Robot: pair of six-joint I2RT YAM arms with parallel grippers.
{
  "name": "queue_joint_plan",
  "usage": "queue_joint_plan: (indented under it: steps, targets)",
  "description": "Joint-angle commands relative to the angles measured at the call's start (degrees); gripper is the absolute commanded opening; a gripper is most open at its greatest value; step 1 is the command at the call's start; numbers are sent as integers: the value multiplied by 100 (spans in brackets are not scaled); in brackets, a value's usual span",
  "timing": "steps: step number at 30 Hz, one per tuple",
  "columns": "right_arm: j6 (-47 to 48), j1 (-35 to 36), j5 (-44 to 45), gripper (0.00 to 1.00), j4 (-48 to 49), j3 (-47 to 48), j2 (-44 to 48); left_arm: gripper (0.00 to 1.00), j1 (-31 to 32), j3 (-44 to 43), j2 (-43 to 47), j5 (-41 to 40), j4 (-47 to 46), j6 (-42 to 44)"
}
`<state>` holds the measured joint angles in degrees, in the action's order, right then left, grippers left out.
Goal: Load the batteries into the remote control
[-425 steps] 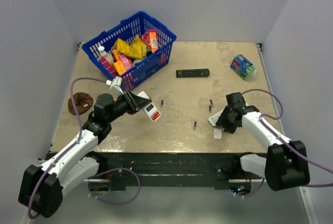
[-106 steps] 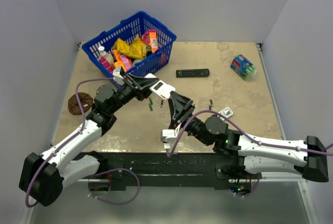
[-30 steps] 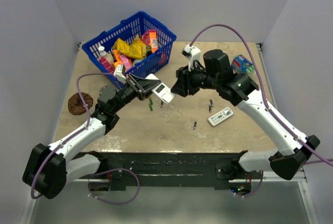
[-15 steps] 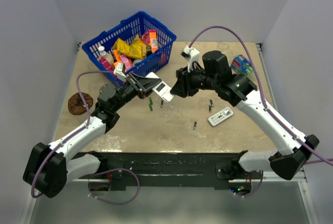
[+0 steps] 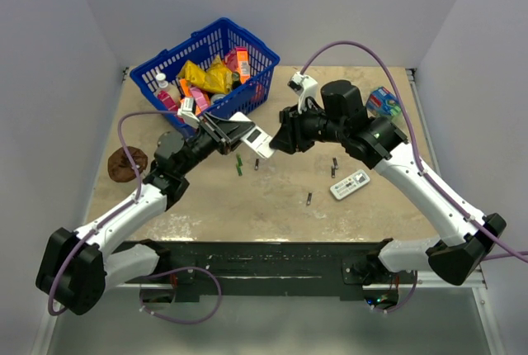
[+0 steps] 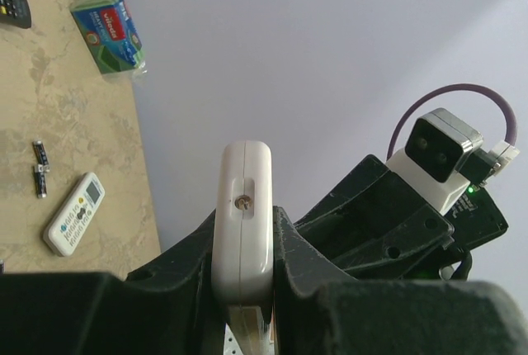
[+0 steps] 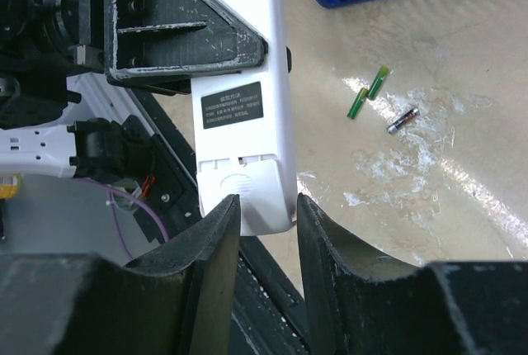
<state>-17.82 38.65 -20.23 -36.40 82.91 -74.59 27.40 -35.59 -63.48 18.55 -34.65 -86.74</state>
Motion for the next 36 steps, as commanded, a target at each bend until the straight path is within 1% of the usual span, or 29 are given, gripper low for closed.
queue_joint_plan:
  steps: [1,8,20,22,26,31,36]
  targets:
    - [-213,-7,194,37,133,-47,155,0,-15,-386,266,-369,115,403]
    - [-388,-7,432,37,168,-91,155,0,46,-457,319,-589,284,605]
    - [-529,-7,617,35,265,5,111,0,222,-448,178,-510,91,614]
    - [-520,-7,704,34,187,14,94,0,266,-344,161,-562,-23,527]
    - [-459,2,836,34,20,93,32,0,363,-158,47,-589,-392,44]
    - [-283,54,959,34,-279,295,-100,0,512,-185,-85,-791,-428,-124]
    - [-239,107,1038,34,-350,304,-135,0,556,-132,-111,-1054,-559,-317]
